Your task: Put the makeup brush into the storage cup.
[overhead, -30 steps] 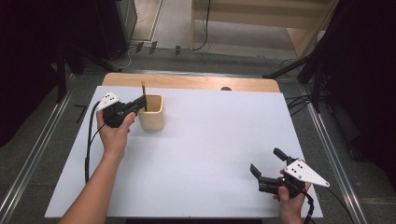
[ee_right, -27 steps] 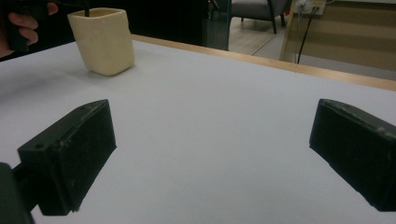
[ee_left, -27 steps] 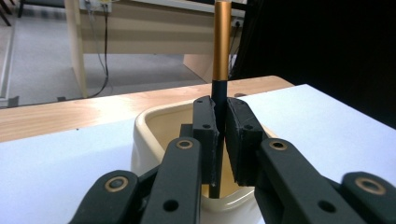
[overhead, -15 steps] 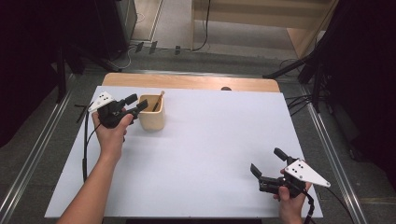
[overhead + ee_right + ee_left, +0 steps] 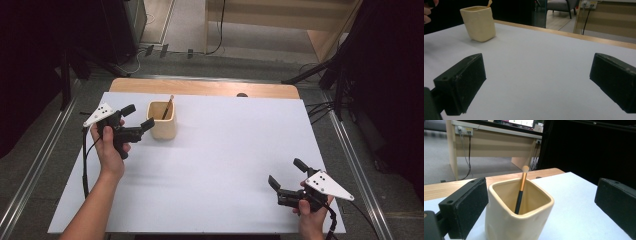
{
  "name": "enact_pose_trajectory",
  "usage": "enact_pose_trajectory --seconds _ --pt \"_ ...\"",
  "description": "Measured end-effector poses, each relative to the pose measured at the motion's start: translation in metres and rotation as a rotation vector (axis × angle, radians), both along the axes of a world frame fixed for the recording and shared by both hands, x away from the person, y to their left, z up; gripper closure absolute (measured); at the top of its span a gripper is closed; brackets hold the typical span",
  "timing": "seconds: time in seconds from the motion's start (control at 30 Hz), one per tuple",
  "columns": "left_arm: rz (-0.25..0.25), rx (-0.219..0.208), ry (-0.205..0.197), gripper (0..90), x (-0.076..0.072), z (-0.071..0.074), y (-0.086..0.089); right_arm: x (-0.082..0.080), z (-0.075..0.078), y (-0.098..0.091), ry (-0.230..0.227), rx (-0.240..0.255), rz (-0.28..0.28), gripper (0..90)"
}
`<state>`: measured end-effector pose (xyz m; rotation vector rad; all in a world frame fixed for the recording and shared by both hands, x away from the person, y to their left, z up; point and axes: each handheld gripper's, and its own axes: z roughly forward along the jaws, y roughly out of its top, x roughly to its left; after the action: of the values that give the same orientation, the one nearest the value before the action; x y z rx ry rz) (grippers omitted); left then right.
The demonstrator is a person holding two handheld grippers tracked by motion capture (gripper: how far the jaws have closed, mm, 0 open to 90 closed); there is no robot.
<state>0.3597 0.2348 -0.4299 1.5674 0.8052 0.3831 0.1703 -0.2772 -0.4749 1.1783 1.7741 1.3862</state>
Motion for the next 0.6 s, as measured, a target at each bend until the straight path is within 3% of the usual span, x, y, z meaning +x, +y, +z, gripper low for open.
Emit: enact_pose_trajectory --seconds 0.6 --pt "-0.003 -0.006 0.0 0.0 -0.029 -0.01 0.018 -0.001 0.001 -0.002 -0.008 0.008 -0.011 0.9"
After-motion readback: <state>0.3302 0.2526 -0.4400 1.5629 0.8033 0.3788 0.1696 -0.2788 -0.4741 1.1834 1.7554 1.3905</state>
